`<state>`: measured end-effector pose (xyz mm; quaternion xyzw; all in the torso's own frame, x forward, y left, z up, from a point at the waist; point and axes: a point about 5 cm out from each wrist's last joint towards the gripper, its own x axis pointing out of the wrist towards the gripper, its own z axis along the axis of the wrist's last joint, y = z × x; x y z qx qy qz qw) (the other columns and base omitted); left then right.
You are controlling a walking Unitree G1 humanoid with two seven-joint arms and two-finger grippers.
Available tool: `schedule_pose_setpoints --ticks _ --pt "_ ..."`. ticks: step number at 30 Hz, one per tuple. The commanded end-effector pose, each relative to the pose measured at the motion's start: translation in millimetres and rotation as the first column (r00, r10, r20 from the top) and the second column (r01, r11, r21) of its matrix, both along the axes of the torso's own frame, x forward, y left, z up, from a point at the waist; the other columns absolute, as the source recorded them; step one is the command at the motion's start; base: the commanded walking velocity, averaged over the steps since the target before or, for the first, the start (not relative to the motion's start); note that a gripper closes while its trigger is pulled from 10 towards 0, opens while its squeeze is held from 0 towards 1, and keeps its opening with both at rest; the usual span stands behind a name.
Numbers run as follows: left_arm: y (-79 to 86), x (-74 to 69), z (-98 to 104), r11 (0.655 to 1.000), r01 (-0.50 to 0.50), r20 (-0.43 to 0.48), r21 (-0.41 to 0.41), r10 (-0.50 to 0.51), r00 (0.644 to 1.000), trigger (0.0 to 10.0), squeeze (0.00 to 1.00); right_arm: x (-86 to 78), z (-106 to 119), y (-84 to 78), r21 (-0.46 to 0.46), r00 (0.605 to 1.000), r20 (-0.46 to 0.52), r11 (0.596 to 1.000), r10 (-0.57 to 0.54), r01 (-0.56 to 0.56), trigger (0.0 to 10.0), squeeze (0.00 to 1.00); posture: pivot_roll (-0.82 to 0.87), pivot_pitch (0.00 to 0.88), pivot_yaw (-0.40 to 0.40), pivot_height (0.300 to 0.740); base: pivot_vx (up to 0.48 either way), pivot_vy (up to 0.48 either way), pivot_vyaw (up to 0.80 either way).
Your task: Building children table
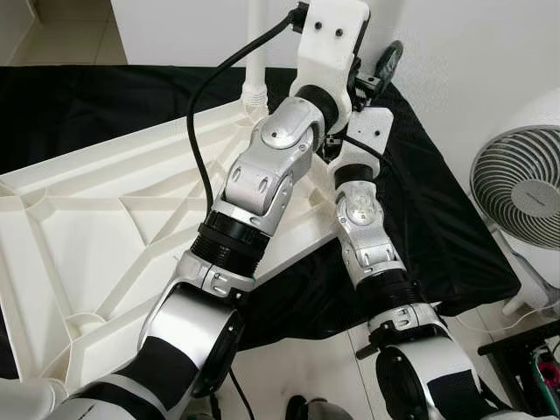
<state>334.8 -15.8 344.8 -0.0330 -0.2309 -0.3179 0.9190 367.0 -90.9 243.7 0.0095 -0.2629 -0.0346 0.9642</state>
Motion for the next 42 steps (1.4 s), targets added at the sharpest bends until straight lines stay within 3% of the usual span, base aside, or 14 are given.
schedule_pose_setpoints --ticks 1,8,9,30,42 --pt "-0.3 -2.5 2 1.0 0.001 0.014 -0.007 -0.001 1.0 10.0 1.0 1.0 0 -4.3 0.007 1.0 0.002 1.0 -0.018 0.018 10.0 0.0 0.09 0.106 -0.085 0.74 0.0 0.0 0.0" --pt "0.1 -2.1 3 1.0 -0.021 0.035 0.018 0.021 0.999 10.0 1.0 -1.1 0 0.4 -0.027 1.0 0.025 1.0 0.001 -0.001 10.0 0.0 0.09 0.106 -0.083 0.74 0.0 0.0 0.0" --pt "0.9 -1.9 5 0.999 -0.03 0.043 0.021 0.029 0.999 10.0 0.0 -1.9 0 2.2 -0.036 1.0 0.03 0.999 0.008 -0.007 10.0 0.0 0.09 0.107 -0.082 0.74 0.0 0.0 0.0" --pt "14.5 0.6 27 0.997 -0.062 0.095 -0.035 0.065 0.993 10.0 0.0 -1.1 -13 -6.5 0.009 0.999 -0.02 1.0 -0.027 0.028 10.0 0.0 0.1 0.128 -0.072 0.74 0.0 0.0 0.0" --pt "23.4 -2.6 34 0.992 -0.029 0.096 -0.122 0.041 0.995 10.0 0.0 3.2 -15 -21.4 0.143 0.995 -0.071 0.987 -0.065 0.075 10.0 0.0 0.1 0.135 -0.071 0.74 0.0 0.0 0.0"
